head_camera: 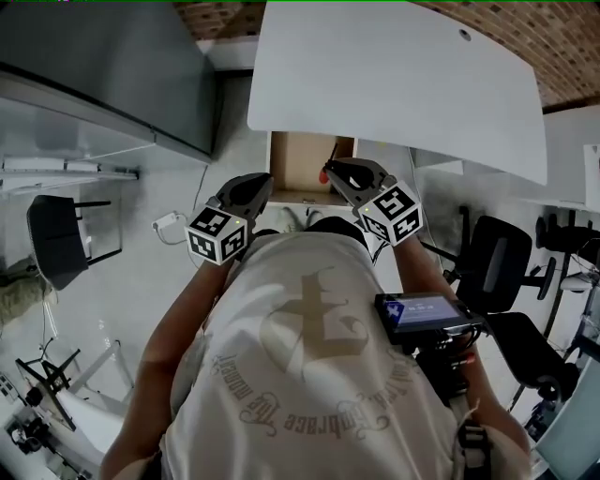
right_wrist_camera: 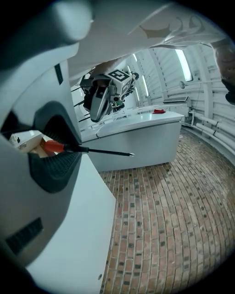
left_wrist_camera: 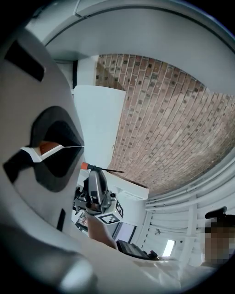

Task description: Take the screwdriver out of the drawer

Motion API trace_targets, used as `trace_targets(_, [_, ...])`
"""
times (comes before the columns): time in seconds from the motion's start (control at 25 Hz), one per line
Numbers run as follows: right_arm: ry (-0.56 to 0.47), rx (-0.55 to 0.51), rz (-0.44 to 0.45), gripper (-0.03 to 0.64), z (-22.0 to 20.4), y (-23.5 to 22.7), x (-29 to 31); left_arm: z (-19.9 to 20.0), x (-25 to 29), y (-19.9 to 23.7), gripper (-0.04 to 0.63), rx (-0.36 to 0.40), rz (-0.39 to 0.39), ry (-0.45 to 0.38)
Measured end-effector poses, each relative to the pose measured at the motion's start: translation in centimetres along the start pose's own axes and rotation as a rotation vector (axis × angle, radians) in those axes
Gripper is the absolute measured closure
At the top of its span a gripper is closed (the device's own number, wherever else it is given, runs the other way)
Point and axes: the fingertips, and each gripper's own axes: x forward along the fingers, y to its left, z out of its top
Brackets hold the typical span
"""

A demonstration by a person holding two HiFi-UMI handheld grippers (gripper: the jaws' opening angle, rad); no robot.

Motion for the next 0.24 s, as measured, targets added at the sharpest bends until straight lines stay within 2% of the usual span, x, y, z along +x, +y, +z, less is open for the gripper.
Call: trace_targets(0.24, [0.002, 0.012, -0.009, 0.557, -1.0, -1.1, 0.8, -0.5, 1.9, 1.0, 0.571, -0.002, -0.017, 0.005])
